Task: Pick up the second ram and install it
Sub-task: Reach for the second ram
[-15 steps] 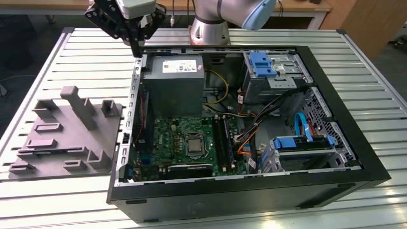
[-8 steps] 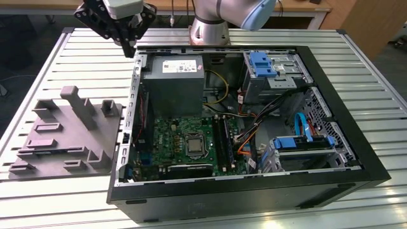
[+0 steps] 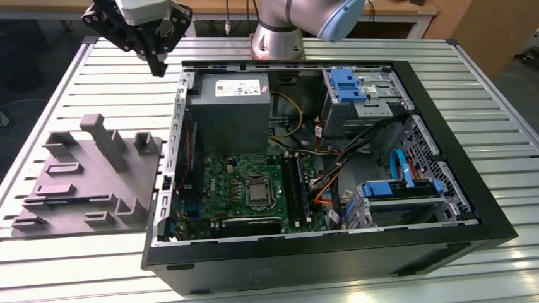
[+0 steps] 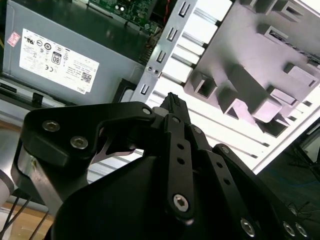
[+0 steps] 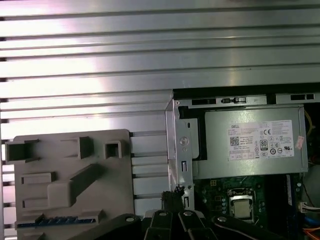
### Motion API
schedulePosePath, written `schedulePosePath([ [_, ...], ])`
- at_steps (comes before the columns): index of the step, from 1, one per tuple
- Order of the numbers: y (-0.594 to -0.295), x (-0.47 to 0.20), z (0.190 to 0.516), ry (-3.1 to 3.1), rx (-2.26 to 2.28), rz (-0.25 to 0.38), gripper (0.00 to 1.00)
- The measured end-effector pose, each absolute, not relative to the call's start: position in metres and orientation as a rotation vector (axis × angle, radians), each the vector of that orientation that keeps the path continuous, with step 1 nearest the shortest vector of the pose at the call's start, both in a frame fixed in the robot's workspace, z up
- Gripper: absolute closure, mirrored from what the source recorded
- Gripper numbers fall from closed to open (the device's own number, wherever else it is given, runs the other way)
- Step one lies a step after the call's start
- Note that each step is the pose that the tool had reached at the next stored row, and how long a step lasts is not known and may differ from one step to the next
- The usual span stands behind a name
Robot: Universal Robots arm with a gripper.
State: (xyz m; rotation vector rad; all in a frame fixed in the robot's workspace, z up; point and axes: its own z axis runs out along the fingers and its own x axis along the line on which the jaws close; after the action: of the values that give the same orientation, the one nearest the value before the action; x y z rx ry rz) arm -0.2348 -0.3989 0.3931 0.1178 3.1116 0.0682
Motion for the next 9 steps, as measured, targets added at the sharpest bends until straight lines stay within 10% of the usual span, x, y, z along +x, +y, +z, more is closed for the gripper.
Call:
schedulePosePath([
  [9,-0.399,-0.253,0.393,3.111,0.118,0.068,0.90],
])
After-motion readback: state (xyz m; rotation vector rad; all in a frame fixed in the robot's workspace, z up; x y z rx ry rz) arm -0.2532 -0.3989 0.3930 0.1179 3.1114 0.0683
